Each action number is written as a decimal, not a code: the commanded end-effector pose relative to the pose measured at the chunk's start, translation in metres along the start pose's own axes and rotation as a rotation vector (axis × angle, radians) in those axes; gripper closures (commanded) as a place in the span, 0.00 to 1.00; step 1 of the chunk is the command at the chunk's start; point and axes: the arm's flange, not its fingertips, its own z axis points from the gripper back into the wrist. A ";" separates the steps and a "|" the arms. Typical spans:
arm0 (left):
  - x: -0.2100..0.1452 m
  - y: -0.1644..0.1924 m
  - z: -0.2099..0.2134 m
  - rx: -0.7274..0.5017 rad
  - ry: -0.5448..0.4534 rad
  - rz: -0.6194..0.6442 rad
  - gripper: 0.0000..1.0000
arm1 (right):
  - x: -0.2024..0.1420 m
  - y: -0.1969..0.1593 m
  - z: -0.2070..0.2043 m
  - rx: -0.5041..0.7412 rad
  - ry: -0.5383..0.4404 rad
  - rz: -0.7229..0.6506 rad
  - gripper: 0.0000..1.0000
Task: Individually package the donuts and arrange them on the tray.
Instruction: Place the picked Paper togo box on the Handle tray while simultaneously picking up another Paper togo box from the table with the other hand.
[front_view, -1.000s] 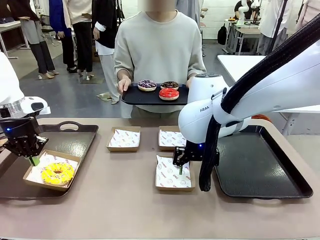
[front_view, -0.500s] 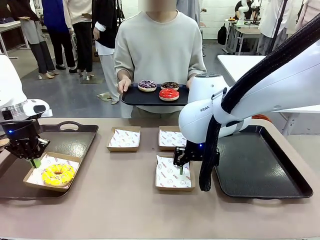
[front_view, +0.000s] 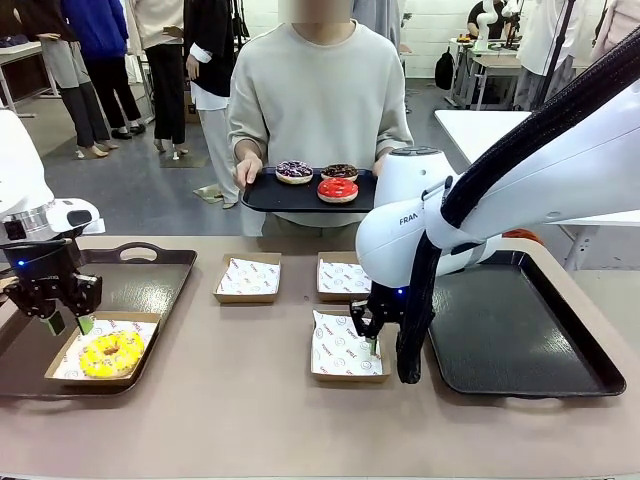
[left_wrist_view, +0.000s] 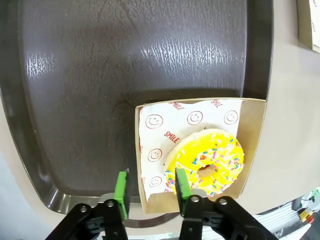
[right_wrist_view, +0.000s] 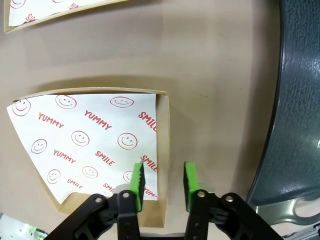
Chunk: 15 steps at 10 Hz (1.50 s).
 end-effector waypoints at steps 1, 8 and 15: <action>0.000 0.000 0.001 0.003 -0.009 0.011 0.14 | 0.000 0.001 -0.006 0.016 -0.012 -0.004 1.00; -0.008 0.009 0.011 -0.111 0.025 0.007 0.02 | -0.002 0.001 0.009 0.034 0.007 -0.016 1.00; -0.065 0.152 0.102 -1.069 -0.063 -0.152 0.02 | 0.013 -0.014 0.176 0.011 -0.080 -0.050 1.00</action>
